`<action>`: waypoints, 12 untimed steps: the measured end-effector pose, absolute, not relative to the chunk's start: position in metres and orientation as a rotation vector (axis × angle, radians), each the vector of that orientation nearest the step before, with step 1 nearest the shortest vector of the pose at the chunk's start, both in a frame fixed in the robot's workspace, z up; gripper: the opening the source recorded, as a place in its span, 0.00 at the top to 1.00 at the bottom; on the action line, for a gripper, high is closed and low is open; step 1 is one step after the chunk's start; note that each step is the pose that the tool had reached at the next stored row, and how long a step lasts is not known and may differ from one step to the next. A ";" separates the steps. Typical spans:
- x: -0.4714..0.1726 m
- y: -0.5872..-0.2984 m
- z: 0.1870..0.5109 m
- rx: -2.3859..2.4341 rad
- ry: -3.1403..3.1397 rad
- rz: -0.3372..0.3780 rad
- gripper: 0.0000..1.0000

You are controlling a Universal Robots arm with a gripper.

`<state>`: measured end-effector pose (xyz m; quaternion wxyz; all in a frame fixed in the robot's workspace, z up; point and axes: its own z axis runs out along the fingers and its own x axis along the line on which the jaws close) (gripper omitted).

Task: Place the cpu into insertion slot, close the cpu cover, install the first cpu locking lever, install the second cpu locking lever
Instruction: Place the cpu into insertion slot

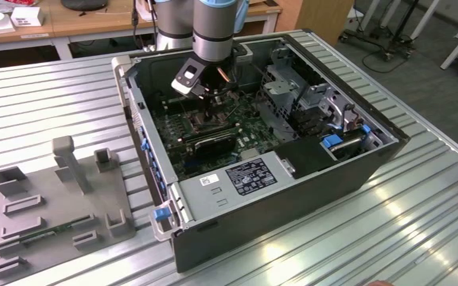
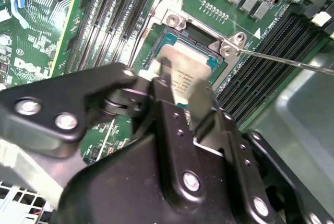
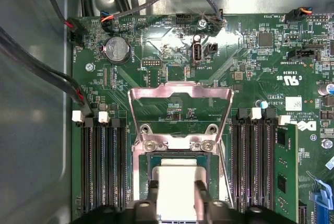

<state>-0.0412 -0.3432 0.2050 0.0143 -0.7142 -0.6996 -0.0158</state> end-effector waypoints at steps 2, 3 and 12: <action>-0.041 -0.343 0.205 -2.223 -2.177 -0.048 0.65; -0.041 -0.343 0.205 -2.223 -2.177 -0.048 0.71; -0.041 -0.343 0.205 -2.220 -2.175 -0.043 0.89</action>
